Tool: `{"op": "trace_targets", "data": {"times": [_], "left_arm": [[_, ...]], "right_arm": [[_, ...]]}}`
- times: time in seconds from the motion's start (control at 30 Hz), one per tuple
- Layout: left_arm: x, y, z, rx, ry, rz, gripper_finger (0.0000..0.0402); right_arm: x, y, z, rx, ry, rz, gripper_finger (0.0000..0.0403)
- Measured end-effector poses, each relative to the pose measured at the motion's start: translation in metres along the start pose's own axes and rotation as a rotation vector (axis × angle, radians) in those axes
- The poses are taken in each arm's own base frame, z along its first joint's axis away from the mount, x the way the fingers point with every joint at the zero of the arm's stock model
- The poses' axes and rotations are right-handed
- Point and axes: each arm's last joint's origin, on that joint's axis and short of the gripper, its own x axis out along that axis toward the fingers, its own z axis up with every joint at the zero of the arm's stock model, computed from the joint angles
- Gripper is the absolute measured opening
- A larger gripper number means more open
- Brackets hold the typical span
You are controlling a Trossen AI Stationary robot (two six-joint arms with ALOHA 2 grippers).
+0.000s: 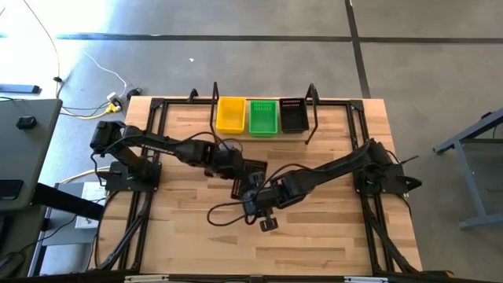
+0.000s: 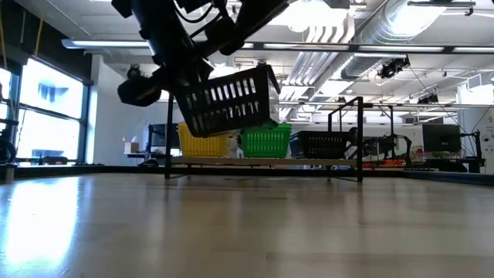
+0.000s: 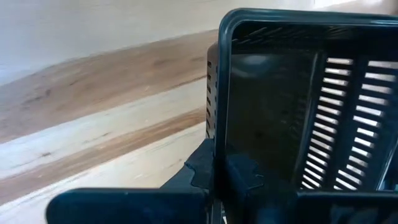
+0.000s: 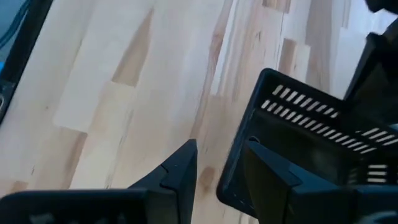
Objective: Stack baskets on shelf by color
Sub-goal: Stack the black bin on top of the black bins on the shelf
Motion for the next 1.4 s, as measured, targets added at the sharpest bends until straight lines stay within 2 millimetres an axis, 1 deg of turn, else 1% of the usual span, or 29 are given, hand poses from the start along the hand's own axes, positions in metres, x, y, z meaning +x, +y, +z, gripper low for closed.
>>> {"op": "trace_targets", "data": {"times": [0.1, 0.37, 0.67, 0.73, 0.9, 1.07, 1.1, 1.23, 1.4], "left_arm": [[0.000, 0.000, 0.003, -0.002, 0.005, -0.010, 0.0003], [0.000, -0.006, 0.002, 0.007, 0.051, -0.073, 0.0003], [0.000, -0.010, 0.002, 0.017, 0.091, -0.122, 0.0003], [-0.001, -0.010, 0.002, 0.016, 0.089, -0.130, 0.0003], [-0.001, -0.012, 0.005, 0.020, 0.087, -0.155, 0.0003], [-0.001, -0.012, 0.005, 0.029, 0.094, -0.154, 0.0003], [-0.001, -0.012, 0.005, 0.029, 0.094, -0.153, 0.0003], [-0.001, -0.012, 0.005, 0.030, 0.095, -0.149, 0.0010], [-0.001, -0.011, 0.004, 0.056, 0.096, -0.150, 0.0045]], "right_arm": [[0.006, 0.000, -0.001, 0.027, 0.020, -0.018, 0.0115], [0.019, 0.001, -0.005, 0.068, 0.069, -0.055, 0.0115], [0.021, -0.001, -0.012, 0.148, 0.137, -0.066, 0.0110], [0.022, -0.002, -0.014, 0.181, 0.157, -0.056, 0.0101], [0.028, -0.003, -0.017, 0.199, 0.199, -0.047, 0.0069], [0.028, -0.002, -0.017, 0.201, 0.198, -0.033, 0.0012], [0.028, -0.003, -0.017, 0.197, 0.198, -0.038, 0.0007], [0.028, -0.003, -0.017, 0.190, 0.201, -0.046, 0.0005], [0.028, -0.003, -0.018, 0.200, 0.208, -0.047, 0.0001]]}}
